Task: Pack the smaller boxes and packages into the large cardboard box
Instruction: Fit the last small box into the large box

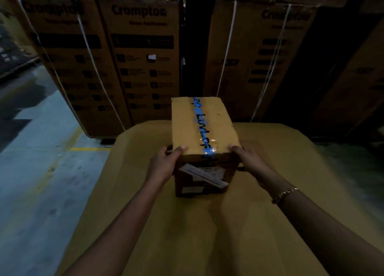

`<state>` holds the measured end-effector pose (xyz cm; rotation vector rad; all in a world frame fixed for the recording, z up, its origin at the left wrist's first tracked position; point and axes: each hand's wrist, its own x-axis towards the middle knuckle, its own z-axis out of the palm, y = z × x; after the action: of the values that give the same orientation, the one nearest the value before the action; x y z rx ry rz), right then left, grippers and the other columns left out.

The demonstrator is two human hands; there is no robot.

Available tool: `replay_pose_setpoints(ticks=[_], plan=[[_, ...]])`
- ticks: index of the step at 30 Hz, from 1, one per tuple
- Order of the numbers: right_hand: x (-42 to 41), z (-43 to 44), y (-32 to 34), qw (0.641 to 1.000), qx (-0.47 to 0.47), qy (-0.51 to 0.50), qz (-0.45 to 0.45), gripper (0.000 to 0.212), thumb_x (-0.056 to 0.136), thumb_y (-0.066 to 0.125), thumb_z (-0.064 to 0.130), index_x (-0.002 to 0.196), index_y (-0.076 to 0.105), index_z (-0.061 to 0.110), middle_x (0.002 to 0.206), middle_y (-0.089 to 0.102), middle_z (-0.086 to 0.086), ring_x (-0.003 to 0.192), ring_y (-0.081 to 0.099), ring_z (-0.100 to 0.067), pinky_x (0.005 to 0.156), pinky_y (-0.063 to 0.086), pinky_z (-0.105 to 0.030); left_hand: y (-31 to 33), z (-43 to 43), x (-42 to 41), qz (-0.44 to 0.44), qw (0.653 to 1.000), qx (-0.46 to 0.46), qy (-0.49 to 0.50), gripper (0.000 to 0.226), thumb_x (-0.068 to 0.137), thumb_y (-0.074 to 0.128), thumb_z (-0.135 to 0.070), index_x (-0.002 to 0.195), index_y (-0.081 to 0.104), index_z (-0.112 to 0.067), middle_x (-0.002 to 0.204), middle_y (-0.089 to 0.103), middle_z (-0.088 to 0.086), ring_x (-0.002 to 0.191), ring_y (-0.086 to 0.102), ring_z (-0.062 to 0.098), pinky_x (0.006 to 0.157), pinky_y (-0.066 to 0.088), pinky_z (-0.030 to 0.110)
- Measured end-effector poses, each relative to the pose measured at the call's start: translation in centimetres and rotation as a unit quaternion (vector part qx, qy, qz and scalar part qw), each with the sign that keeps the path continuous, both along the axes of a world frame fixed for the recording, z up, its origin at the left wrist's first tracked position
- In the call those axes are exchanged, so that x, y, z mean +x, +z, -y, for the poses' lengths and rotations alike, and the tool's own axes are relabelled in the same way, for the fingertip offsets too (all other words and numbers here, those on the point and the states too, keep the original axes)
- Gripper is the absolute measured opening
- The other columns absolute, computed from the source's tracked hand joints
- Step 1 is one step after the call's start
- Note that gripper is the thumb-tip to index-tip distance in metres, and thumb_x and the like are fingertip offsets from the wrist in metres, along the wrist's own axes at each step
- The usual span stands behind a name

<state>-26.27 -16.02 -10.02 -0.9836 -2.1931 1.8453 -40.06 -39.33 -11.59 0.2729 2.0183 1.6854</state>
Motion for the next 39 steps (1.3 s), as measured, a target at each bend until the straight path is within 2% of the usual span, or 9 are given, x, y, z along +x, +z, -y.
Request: replay_pose_setpoints(ticks=[5,8,12,18,20,22,32,36,39], plan=[[9.9,-5.4,-0.2,0.999,0.03,-0.023,-0.004,0.066,0.089,0.059,0.058,0.145,0.034,0.034,0.131,0.055,0.003,0.105,0.059,-0.011,0.073,0.051,-0.03,-0.3,-5.6,8.2,-0.018,0.999,-0.001,-0.04,0.078,0.06,0.068,-0.081,0.12,0.061,-0.033,0.11,0.071,-0.006,0.097,0.071,0.015,0.082,0.061,0.047],[14.5,-8.7,0.3,0.999,0.049,-0.013,0.006,0.045,0.085,0.062,0.058,0.124,0.048,0.039,0.119,0.058,0.009,0.102,0.061,-0.012,0.07,0.053,-0.033,-0.5,-8.2,12.5,-0.014,0.999,-0.018,-0.041,0.082,0.054,0.071,-0.084,0.117,0.063,-0.032,0.11,0.072,-0.005,0.095,0.071,0.016,0.081,0.061,0.047],[18.2,-12.4,0.9,0.998,0.036,0.041,0.028,0.029,0.083,0.063,0.06,0.105,0.047,0.049,0.112,0.055,0.016,0.099,0.06,-0.012,0.07,0.054,-0.035,0.2,-10.3,16.0,-0.024,0.997,-0.067,-0.036,0.091,0.043,0.065,-0.093,0.111,0.061,-0.034,0.11,0.07,-0.007,0.094,0.069,0.014,0.064,0.059,0.036],[16.6,-13.8,1.5,0.996,0.01,0.069,0.064,0.071,0.084,0.059,0.067,0.144,0.035,0.036,0.11,0.053,0.013,0.097,0.06,-0.016,0.063,0.055,-0.033,2.8,-12.4,15.5,0.051,0.991,-0.11,-0.057,0.09,0.064,0.066,-0.082,0.136,0.049,-0.03,0.12,0.06,-0.004,0.104,0.06,0.02,0.07,0.054,0.037],[15.8,-13.9,1.8,0.995,-0.014,0.075,0.071,0.067,0.083,0.058,0.069,0.139,0.039,0.036,0.111,0.055,0.01,0.099,0.06,-0.019,0.059,0.058,-0.033,3.0,-12.9,15.5,0.052,0.99,-0.108,-0.067,0.081,0.074,0.068,-0.07,0.139,0.049,-0.026,0.112,0.063,-0.006,0.098,0.062,0.016,0.069,0.054,0.034],[15.1,-14.0,1.7,0.995,-0.025,0.07,0.065,0.067,0.082,0.059,0.069,0.137,0.041,0.035,0.113,0.058,0.007,0.1,0.061,-0.02,0.055,0.058,-0.029,2.7,-13.0,15.4,0.044,0.991,-0.101,-0.07,0.074,0.078,0.068,-0.064,0.137,0.052,-0.023,0.114,0.066,-0.002,0.1,0.064,0.018,0.079,0.057,0.038],[13.5,-13.0,1.0,0.999,0.003,0.037,0.039,0.052,0.081,0.057,0.071,0.124,0.042,0.046,0.108,0.057,0.014,0.095,0.061,-0.015,0.058,0.054,-0.028,2.0,-12.3,13.7,0.016,0.992,-0.071,-0.102,0.072,0.08,0.066,-0.064,0.137,0.052,-0.024,0.12,0.067,-0.001,0.106,0.065,0.019,0.084,0.056,0.039],[13.7,-13.2,0.5,0.999,0.012,0.028,0.021,0.057,0.085,0.056,0.067,0.133,0.045,0.041,0.112,0.058,0.011,0.099,0.061,-0.017,0.07,0.056,-0.035,1.7,-12.8,13.5,0.001,0.991,-0.07,-0.112,0.072,0.081,0.065,-0.064,0.138,0.052,-0.023,0.12,0.068,0.0,0.106,0.066,0.02,0.092,0.055,0.044],[14.0,-13.4,0.4,1.0,0.015,0.024,0.009,0.064,0.082,0.058,0.067,0.137,0.044,0.038,0.114,0.058,0.01,0.101,0.061,-0.018,0.07,0.055,-0.034,1.6,-13.1,13.4,-0.01,0.991,-0.067,-0.117,0.077,0.076,0.066,-0.07,0.136,0.053,-0.025,0.12,0.068,0.0,0.106,0.066,0.021,0.094,0.054,0.049]])
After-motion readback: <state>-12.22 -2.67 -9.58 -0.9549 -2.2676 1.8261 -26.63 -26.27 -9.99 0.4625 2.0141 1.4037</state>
